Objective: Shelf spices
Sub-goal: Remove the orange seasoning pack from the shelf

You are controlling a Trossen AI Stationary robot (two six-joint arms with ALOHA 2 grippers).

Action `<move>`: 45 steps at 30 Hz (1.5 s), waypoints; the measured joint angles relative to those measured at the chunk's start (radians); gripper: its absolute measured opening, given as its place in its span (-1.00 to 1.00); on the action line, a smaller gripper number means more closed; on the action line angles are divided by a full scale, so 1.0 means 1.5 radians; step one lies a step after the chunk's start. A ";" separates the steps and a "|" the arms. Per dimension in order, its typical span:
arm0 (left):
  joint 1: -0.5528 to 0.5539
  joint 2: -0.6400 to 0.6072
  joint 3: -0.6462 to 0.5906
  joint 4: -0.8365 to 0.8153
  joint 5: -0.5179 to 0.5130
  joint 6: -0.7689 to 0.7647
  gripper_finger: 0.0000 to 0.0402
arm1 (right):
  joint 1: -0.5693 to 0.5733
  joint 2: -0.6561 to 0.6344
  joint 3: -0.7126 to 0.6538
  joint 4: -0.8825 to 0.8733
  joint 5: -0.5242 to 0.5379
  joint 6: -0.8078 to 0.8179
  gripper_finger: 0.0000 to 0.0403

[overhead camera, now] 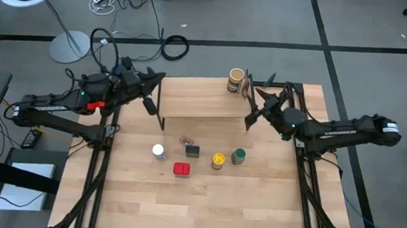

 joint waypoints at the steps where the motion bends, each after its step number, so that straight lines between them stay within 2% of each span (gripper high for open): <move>1: 0.000 -0.002 0.000 -0.001 0.000 0.000 -0.98 | -0.009 0.008 0.000 0.011 -0.002 -0.002 -0.02; 11: 0.000 -0.001 0.000 -0.014 0.000 0.000 -0.98 | -0.083 0.053 0.000 0.042 -0.070 0.066 -0.10; 20: 0.000 -0.001 0.000 -0.023 0.000 -0.001 -0.97 | -0.115 0.087 0.000 0.083 -0.100 0.071 -0.19; 25: 0.000 -0.001 0.000 -0.035 0.000 -0.009 -0.97 | -0.122 0.096 0.000 0.092 -0.113 0.069 -0.39; 30: 0.000 -0.001 0.000 -0.045 0.000 -0.013 -0.97 | -0.122 0.095 0.000 0.101 -0.113 0.056 -0.72; 33: 0.000 -0.001 0.000 -0.049 0.000 -0.015 -0.97 | -0.122 0.095 0.000 0.103 -0.107 0.043 -0.94; 40: 0.000 -0.001 0.000 -0.057 0.001 -0.022 -0.97 | -0.097 0.089 0.000 0.103 -0.067 0.010 -0.98; 45: 0.000 -0.001 -0.001 -0.076 0.001 -0.033 -0.97 | -0.046 0.046 0.000 0.110 0.007 -0.054 -0.99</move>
